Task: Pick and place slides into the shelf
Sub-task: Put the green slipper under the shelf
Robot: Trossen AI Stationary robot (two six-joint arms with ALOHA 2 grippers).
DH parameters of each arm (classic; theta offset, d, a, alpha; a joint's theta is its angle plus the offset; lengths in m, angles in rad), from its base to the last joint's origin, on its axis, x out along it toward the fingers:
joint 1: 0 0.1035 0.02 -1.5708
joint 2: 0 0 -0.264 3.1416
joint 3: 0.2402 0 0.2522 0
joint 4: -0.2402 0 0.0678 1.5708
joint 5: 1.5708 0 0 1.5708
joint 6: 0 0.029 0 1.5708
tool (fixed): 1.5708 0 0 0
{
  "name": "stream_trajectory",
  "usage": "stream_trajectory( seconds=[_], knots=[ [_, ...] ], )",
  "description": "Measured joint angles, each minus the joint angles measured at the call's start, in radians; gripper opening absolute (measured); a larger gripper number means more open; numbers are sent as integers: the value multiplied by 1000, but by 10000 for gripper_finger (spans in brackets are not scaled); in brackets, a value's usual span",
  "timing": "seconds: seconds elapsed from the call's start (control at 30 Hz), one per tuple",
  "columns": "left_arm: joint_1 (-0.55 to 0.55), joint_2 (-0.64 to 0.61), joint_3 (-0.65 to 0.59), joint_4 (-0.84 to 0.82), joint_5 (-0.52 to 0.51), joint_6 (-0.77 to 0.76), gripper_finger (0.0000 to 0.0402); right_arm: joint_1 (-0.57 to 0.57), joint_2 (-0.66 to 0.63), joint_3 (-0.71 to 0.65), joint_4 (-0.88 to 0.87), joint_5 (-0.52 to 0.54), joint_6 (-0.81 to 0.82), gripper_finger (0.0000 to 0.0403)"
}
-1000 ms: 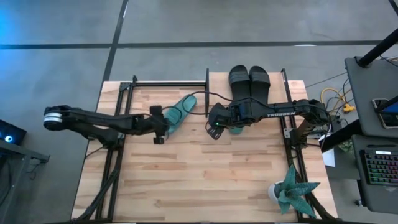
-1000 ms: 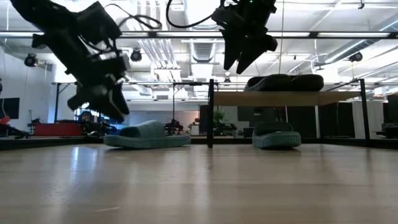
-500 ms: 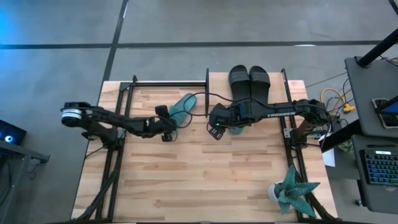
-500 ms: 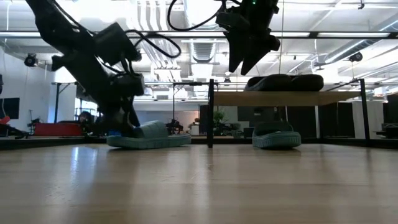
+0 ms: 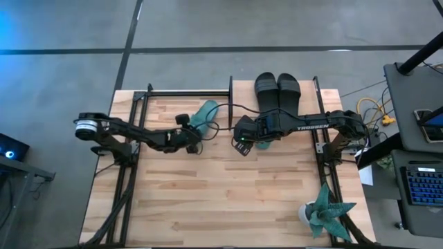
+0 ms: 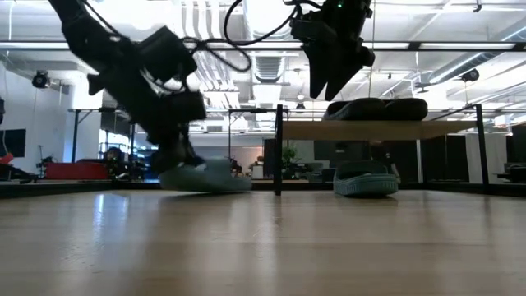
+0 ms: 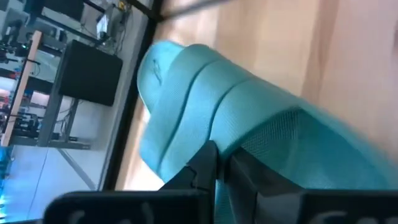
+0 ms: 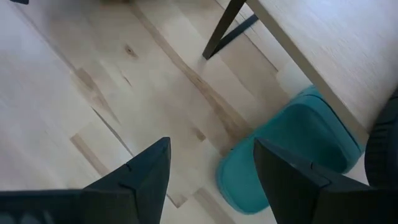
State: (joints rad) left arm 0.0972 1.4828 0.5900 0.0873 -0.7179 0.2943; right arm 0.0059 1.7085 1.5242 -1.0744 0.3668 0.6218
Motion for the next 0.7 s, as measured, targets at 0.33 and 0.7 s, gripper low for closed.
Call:
stream_trajectory(
  seconds=[0.33, 0.7],
  knots=[
    [1, -165, 140, -198, 85, -35, 1, 0, 0, 7, 5, 0, 25, 219],
    [0, -426, 167, -414, 684, -340, 0, 9, -68, 7, 61, -8, 85, 219]
  ],
)
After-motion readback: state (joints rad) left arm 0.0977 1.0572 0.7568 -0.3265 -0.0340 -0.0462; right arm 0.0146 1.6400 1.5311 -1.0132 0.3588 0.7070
